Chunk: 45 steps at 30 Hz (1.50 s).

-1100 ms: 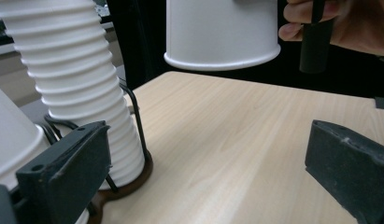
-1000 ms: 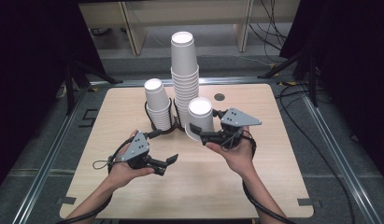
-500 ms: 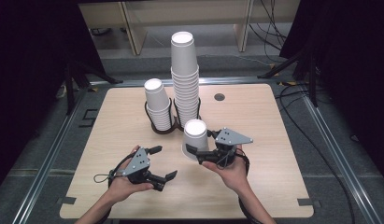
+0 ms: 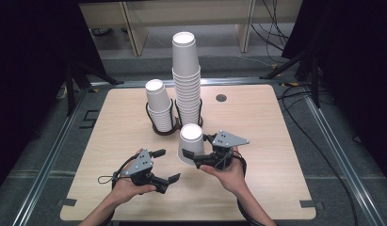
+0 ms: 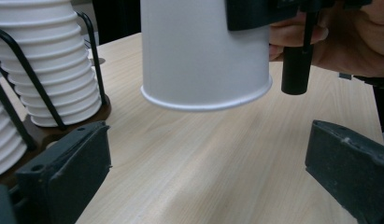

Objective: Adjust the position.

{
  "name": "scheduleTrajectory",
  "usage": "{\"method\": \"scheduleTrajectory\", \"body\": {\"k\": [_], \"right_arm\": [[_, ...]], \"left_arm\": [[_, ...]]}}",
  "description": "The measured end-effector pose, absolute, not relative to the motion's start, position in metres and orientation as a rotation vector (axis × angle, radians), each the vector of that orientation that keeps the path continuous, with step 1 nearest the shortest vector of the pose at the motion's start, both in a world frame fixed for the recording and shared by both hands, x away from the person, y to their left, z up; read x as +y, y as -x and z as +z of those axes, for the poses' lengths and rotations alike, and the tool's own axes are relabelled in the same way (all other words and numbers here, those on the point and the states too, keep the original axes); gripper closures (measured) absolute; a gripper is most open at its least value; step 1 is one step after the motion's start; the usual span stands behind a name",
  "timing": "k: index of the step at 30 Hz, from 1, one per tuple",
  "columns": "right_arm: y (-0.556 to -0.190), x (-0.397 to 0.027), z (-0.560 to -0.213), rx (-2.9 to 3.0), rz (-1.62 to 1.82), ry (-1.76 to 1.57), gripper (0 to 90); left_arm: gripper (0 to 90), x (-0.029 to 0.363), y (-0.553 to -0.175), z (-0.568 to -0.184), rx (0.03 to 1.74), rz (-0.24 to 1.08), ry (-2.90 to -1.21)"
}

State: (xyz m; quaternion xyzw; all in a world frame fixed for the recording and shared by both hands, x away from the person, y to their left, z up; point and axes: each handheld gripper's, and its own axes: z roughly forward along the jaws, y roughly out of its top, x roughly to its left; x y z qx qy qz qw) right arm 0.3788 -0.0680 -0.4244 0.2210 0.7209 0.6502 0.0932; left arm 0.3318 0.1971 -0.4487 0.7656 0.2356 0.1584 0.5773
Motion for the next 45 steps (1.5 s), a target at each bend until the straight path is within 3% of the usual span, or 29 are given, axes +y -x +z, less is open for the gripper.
{"method": "scheduleTrajectory", "body": {"k": [45], "right_arm": [[-0.372, -0.04, -0.439, 2.19, 1.968, -0.546, 21.9]], "left_arm": [[0.4, 0.171, -0.352, -0.453, 0.56, 0.289, -1.816]]}}
